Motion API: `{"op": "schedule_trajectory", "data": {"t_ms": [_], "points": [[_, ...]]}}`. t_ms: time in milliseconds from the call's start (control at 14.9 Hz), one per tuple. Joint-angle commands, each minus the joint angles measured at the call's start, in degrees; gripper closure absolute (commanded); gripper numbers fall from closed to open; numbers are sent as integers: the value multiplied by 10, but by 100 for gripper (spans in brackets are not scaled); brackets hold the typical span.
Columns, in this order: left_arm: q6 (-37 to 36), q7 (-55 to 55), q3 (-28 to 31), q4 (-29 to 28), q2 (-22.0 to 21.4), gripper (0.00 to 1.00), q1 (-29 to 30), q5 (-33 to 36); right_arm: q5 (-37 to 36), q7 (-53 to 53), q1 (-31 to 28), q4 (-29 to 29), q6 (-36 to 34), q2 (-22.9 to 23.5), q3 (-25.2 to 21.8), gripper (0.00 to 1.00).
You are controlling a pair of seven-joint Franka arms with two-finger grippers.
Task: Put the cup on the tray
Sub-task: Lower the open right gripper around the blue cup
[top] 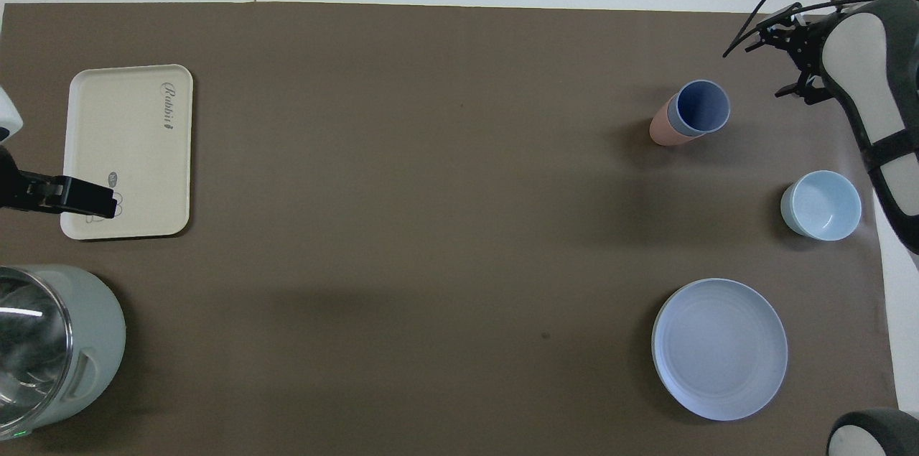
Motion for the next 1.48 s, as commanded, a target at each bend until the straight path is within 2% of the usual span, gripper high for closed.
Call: {"op": "schedule_trajectory", "data": {"t_ms": [0, 336, 673, 942, 1278, 1413], "points": [[1, 3, -5, -7, -6, 0, 6, 9, 50, 45, -10, 16, -33, 18, 6, 9], [2, 3, -5, -7, -6, 0, 6, 9, 111, 77, -15, 13, -46, 38, 6, 9], [1, 3, -5, -7, -6, 0, 6, 9, 128, 115, -7, -13, -47, 37, 9, 9], [2, 3, -5, -7, -6, 0, 6, 9, 131, 129, -1, -75, -43, 19, 12, 9], [1, 3, -5, -7, -6, 0, 6, 9, 167, 152, 0, -83, -47, 14, 13, 8], [1, 3, -5, -7, -6, 0, 6, 9, 171, 151, 0, -106, -48, 3, 18, 8]]}}
